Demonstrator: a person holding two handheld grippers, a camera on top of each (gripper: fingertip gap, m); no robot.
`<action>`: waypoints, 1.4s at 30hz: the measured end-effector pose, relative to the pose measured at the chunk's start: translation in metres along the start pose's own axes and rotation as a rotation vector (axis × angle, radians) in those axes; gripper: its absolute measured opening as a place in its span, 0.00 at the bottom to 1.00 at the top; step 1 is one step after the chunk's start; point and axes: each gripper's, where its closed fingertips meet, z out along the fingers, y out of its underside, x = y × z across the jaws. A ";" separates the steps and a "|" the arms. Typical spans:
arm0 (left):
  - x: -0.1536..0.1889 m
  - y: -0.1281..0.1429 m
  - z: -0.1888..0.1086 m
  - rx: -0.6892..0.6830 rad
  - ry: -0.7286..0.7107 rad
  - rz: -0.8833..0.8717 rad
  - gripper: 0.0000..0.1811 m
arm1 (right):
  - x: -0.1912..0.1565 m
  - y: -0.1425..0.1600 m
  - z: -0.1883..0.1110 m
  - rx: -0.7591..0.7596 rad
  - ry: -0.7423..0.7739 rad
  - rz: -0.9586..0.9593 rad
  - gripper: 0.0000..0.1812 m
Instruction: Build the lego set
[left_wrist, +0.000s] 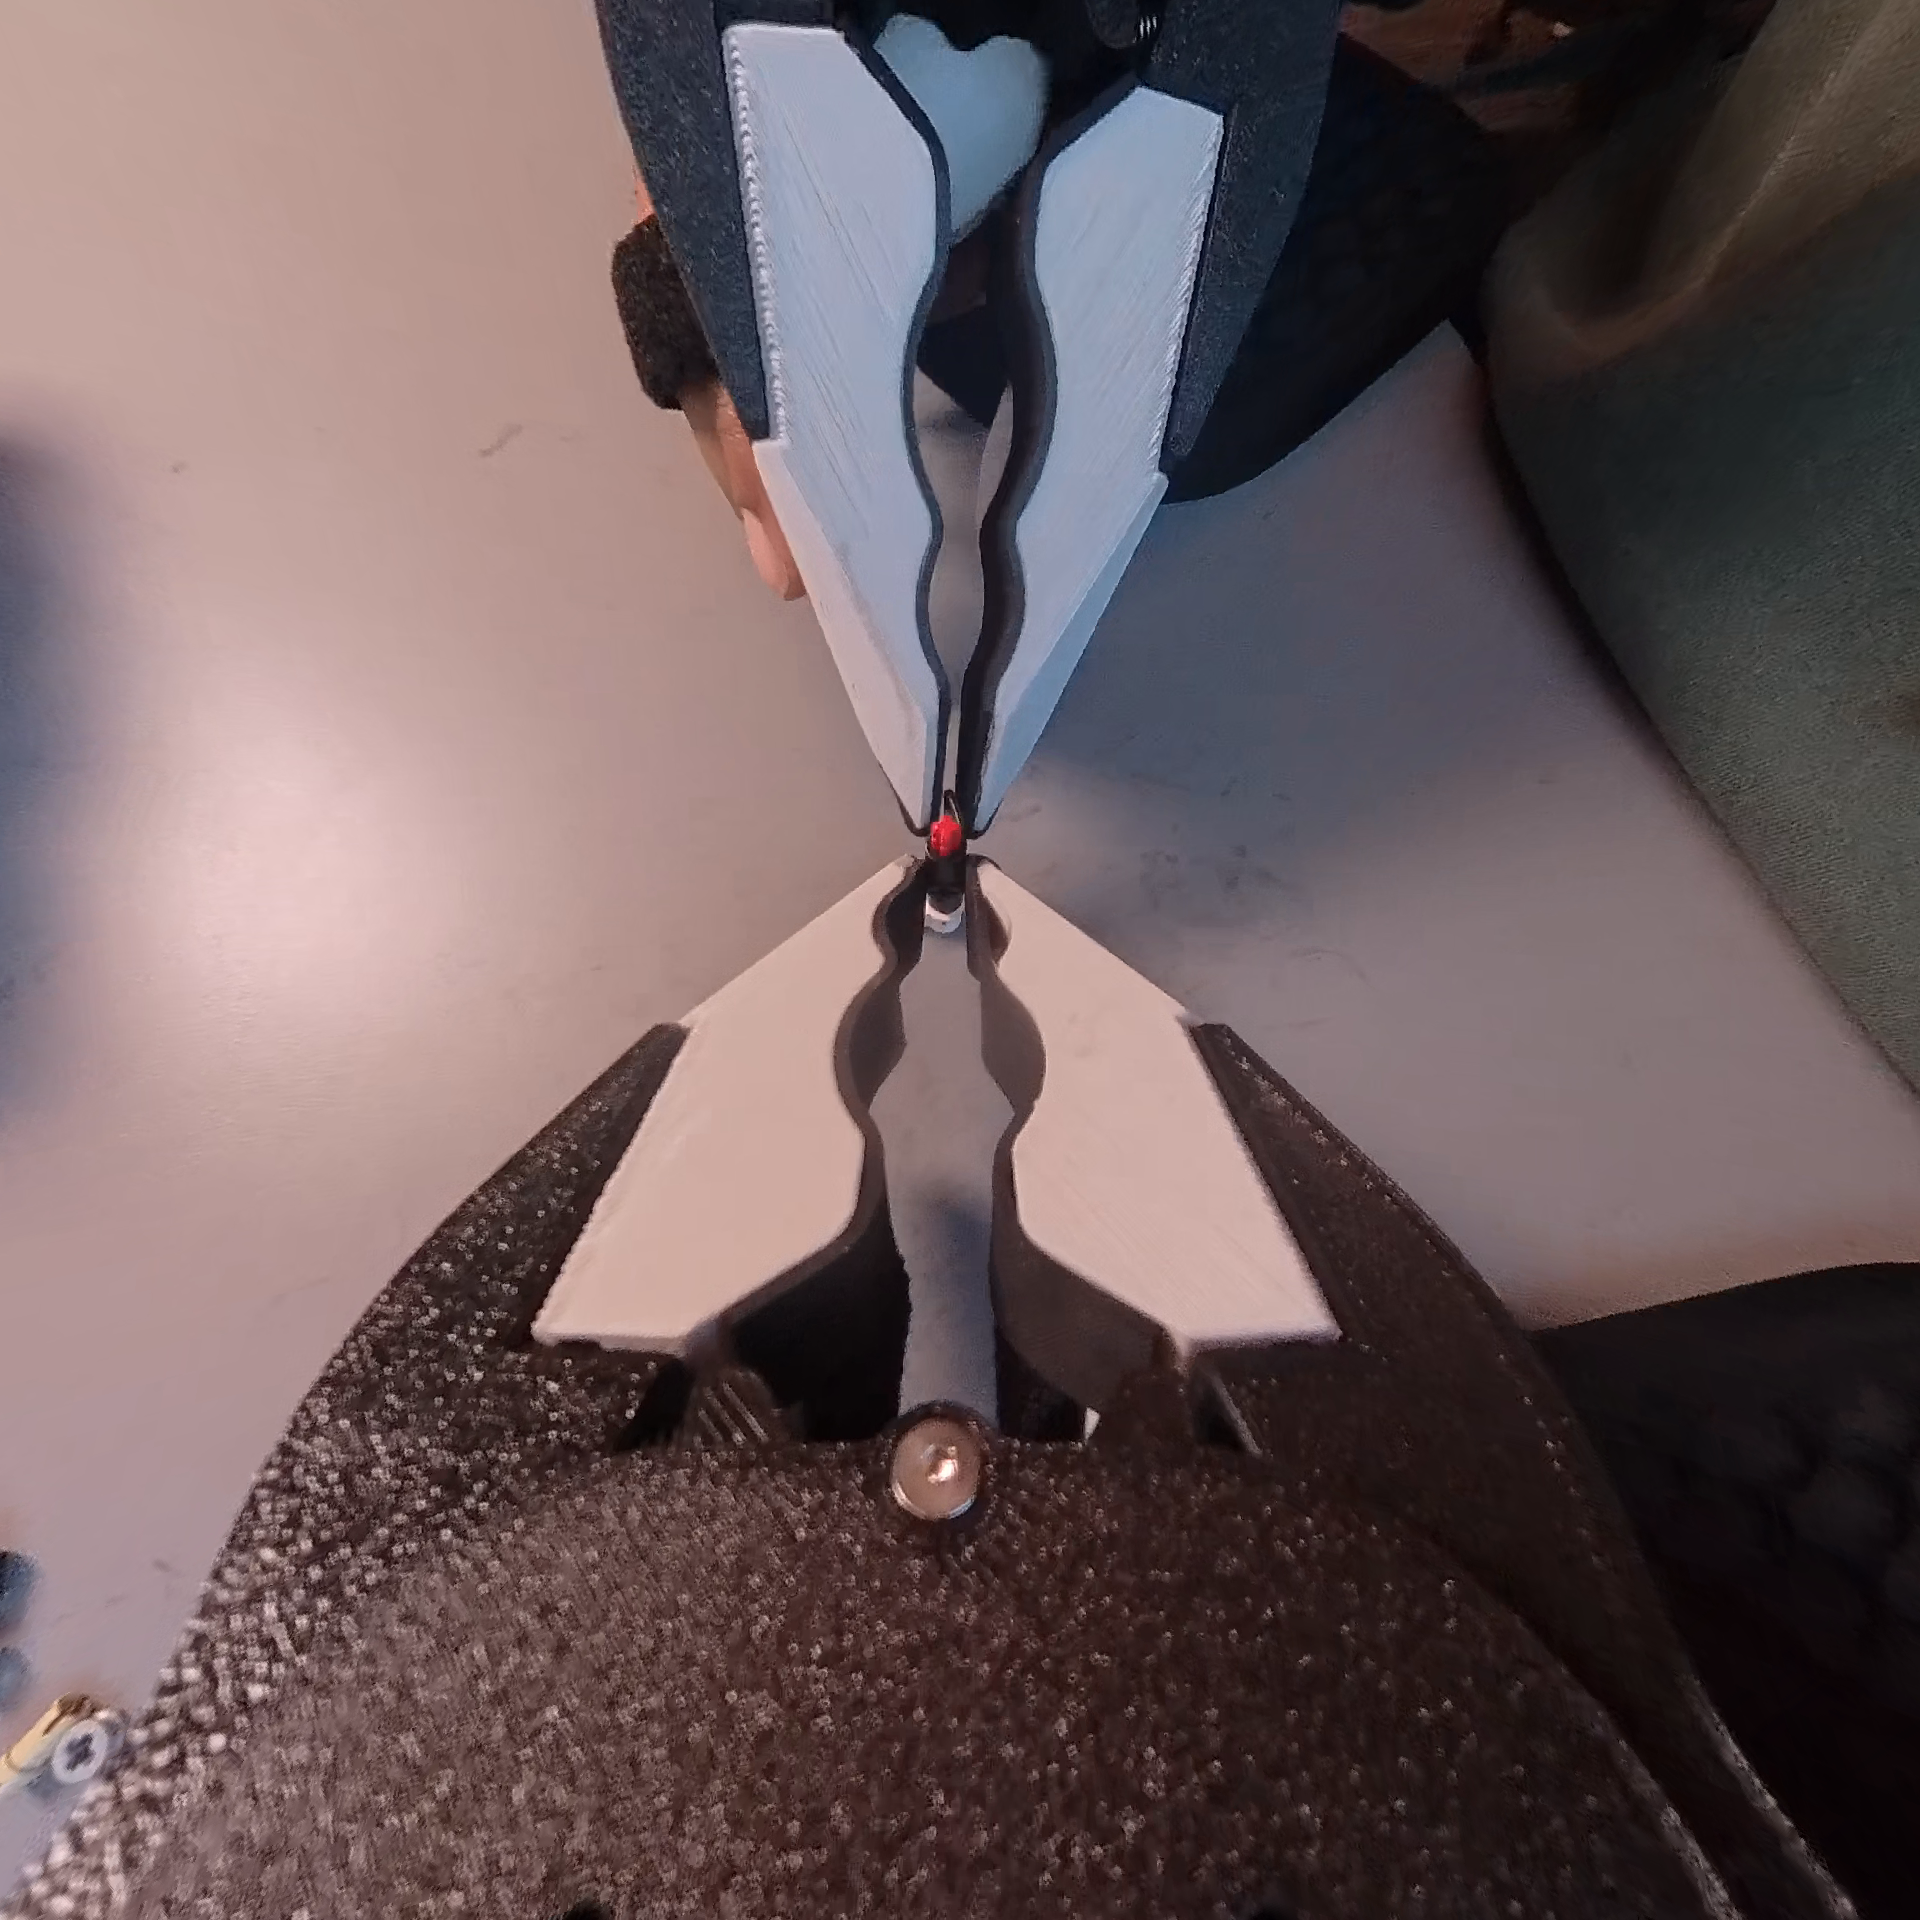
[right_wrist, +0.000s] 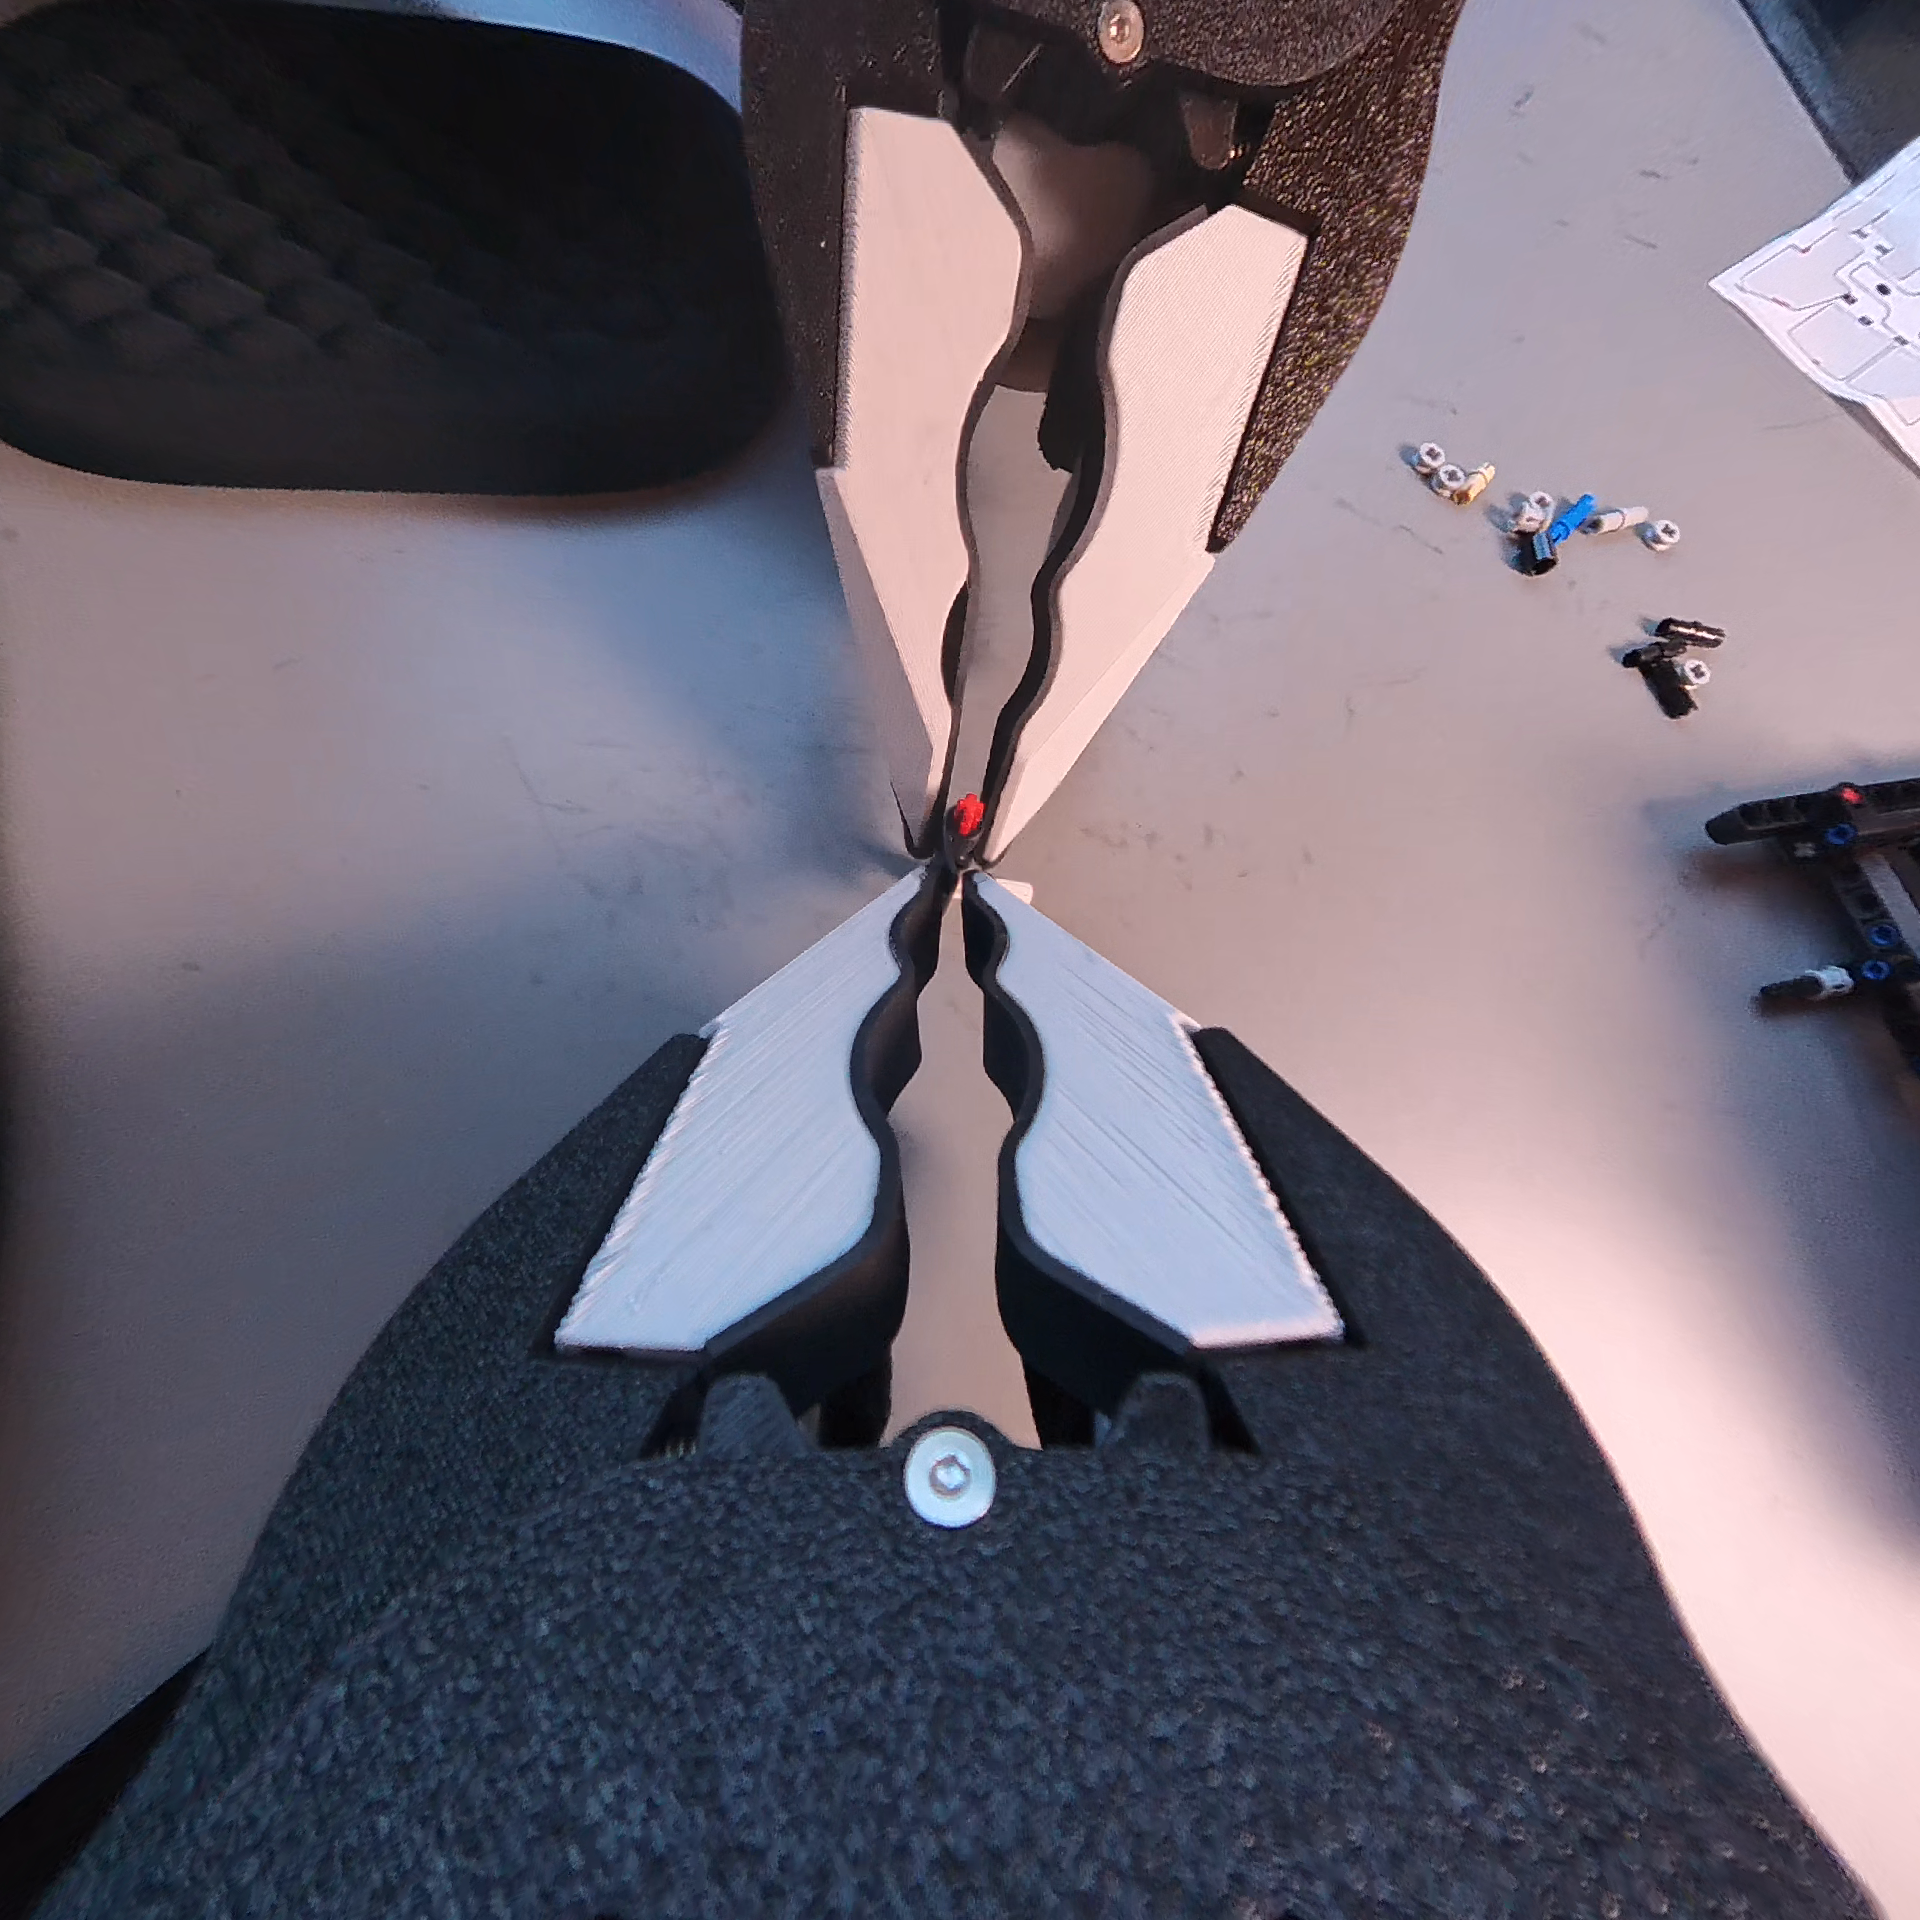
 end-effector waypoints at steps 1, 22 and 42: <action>0.000 0.000 0.000 -0.001 -0.018 0.008 0.03 | 0.000 0.000 0.002 -0.005 -0.003 -0.006 0.01; 0.000 0.000 0.001 -0.001 -0.103 -0.019 0.03 | -0.001 0.001 0.004 -0.044 -0.049 -0.046 0.01; -0.001 0.000 0.000 0.021 -0.143 -0.043 0.03 | -0.001 -0.002 0.002 -0.032 -0.073 -0.094 0.01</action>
